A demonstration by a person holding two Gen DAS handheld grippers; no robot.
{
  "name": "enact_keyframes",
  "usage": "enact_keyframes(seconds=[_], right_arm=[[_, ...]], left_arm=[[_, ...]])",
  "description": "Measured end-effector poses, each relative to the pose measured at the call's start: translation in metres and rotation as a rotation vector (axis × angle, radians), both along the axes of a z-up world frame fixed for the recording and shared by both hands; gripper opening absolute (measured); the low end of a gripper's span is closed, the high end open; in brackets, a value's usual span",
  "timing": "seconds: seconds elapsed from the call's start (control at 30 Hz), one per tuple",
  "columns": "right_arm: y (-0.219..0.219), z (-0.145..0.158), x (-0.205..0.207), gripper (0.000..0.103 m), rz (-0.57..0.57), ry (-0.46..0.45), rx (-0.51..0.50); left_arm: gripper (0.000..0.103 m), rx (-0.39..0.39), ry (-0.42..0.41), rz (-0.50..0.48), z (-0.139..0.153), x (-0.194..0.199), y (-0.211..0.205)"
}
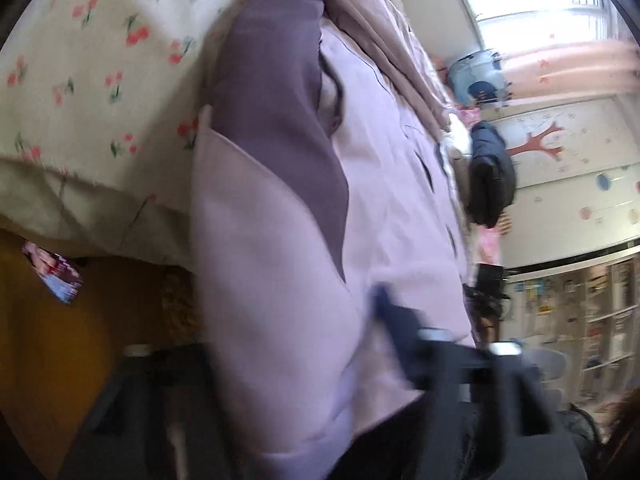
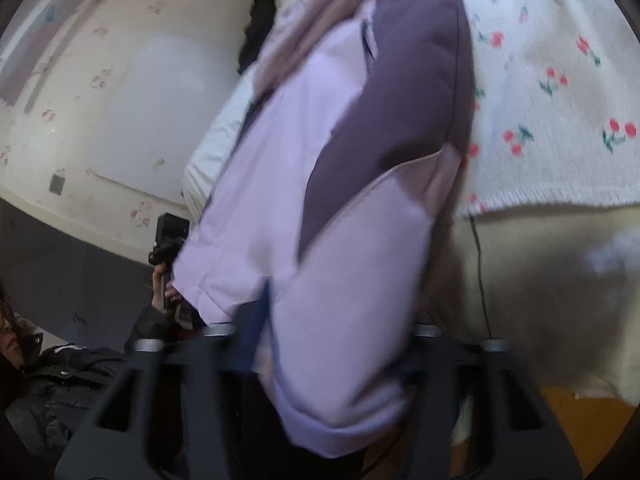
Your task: Fold large clothes
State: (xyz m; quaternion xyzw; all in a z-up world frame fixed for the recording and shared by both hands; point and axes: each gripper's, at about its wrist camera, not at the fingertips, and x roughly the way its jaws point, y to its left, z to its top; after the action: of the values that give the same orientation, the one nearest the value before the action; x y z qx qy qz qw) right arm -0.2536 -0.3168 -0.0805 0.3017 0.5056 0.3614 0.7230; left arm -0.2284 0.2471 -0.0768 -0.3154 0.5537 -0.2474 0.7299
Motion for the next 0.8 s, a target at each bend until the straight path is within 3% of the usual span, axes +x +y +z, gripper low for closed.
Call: enact_keyframes(seconds=[0.03, 0.13, 0.3, 0.47, 0.6, 0.67, 0.73, 0.8], right_arm=[[0.002, 0.004, -0.001, 0.025, -0.006, -0.025, 0.004], [0.004, 0.025, -0.007, 0.022, -0.027, -0.098, 0.018], [-0.008, 0.076, -0.02, 0.02, -0.053, -0.236, 0.113], [-0.01, 0.11, -0.044, 0.02, 0.006, -0.298, 0.095], [-0.012, 0.093, -0.073, 0.024, 0.088, -0.215, 0.038], [-0.013, 0.058, -0.085, 0.039, 0.131, -0.092, -0.036], [-0.021, 0.032, -0.09, 0.041, 0.124, -0.016, -0.094], [-0.045, 0.021, -0.095, 0.042, 0.049, 0.015, -0.115]], left_arm=[[0.026, 0.045, -0.03, -0.002, 0.011, -0.001, -0.006], [0.019, 0.093, -0.089, 0.023, 0.04, -0.003, -0.014], [0.016, 0.077, -0.206, 0.032, 0.094, -0.016, -0.023], [0.016, 0.066, -0.243, -0.011, 0.118, -0.045, -0.028], [0.017, 0.083, -0.203, -0.094, 0.101, -0.074, -0.013], [0.032, 0.089, -0.132, -0.13, 0.076, -0.082, -0.007], [0.035, 0.104, -0.065, -0.084, 0.057, -0.088, 0.01], [0.042, 0.106, -0.049, 0.008, 0.052, -0.095, 0.044]])
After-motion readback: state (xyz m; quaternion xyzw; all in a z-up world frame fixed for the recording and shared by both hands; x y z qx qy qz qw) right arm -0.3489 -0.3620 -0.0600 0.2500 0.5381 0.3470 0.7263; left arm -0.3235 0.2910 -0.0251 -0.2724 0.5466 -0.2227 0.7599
